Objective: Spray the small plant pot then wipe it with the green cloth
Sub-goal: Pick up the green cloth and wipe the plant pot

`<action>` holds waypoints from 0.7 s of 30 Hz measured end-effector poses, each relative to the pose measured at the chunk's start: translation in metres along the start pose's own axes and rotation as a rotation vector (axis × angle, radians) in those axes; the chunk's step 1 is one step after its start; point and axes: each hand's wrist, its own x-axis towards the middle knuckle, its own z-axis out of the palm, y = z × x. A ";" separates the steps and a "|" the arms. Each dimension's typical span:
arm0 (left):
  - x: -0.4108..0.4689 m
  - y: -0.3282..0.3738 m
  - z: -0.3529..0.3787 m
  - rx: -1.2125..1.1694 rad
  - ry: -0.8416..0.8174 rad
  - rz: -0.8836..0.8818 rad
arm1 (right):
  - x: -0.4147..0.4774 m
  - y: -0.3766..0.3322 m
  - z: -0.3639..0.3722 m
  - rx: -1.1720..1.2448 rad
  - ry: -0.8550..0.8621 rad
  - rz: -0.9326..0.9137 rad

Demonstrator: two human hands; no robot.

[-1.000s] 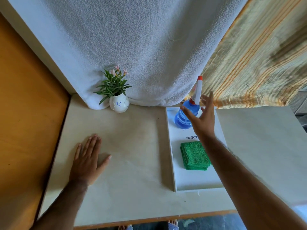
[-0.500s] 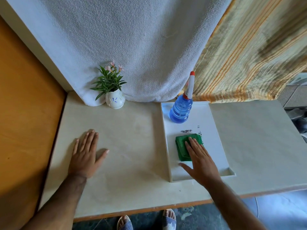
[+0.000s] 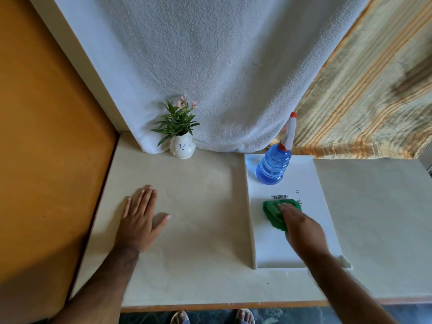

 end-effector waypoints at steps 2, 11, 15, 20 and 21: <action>0.000 0.001 0.000 0.000 -0.003 -0.004 | 0.006 -0.003 -0.010 0.071 0.059 0.084; 0.003 -0.003 -0.003 -0.010 -0.100 -0.028 | 0.083 -0.122 -0.011 0.244 0.161 -0.369; 0.004 -0.004 -0.001 -0.047 -0.109 -0.043 | 0.132 -0.179 -0.003 0.273 0.205 -0.491; 0.002 -0.008 0.002 -0.055 -0.131 -0.049 | 0.173 -0.215 0.007 0.264 0.235 -0.544; 0.003 -0.008 0.002 -0.057 -0.137 -0.052 | 0.178 -0.217 0.010 0.260 0.239 -0.546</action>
